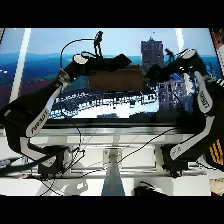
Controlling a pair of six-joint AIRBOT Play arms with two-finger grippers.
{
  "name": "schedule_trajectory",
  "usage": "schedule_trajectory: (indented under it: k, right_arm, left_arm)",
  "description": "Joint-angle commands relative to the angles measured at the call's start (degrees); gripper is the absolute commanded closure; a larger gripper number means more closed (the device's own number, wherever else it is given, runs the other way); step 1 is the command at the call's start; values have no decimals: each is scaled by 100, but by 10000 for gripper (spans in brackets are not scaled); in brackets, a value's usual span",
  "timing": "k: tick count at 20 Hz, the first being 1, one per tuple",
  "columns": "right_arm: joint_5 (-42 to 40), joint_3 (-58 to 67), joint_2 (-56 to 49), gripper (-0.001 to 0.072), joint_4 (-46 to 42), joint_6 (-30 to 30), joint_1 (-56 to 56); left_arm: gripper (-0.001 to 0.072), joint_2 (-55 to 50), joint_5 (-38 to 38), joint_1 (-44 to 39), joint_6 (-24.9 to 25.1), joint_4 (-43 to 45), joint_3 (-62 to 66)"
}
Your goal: Fold the clothes and pants, and hang the long-sleeved shirts on hangers.
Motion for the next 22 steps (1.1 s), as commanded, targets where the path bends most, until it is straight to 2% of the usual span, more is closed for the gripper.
schedule_trajectory:
  k: [1,5,7,8,9,11,12,13,14,16,18,22]
  right_arm:
    - [-728,-186,-293,147,603,-136,623]
    - [-1329,-94,-293,184,599,-136,1305]
    - [-1569,-85,-291,399,603,-140,1532]
    - [-1709,-85,-291,572,577,-140,1620]
    - [-1840,-85,-289,696,579,-140,1672]
    - [-1945,-26,-286,698,562,-138,1696]
    - [-1878,70,-284,699,540,-138,1661]
    - [-1711,219,-273,700,514,-138,1604]
    - [-1526,391,-247,699,459,-136,1547]
    - [-1283,715,-9,699,160,-133,1368]
    - [-1078,970,387,699,-256,-87,1161]
    - [-632,1123,1764,699,-1290,472,505]
  left_arm:
    - [-1,4,-94,142,501,332,7]
    - [3,35,-481,382,498,1130,7]
    - [13,157,-713,566,479,1821,7]
    - [14,249,-778,658,479,2284,7]
    - [26,369,-807,752,420,2892,7]
    - [241,658,-813,942,-39,4339,9]
    - [392,828,-831,1047,-413,5141,9]
    - [643,997,-890,1143,-822,5871,9]
    - [695,1193,-1038,1250,-1217,6625,9]
    - [694,1565,-1432,1440,-1934,7801,9]
    - [694,1943,-1939,1646,-2076,8358,9]
    - [694,2590,-2656,2041,-2146,8839,7]
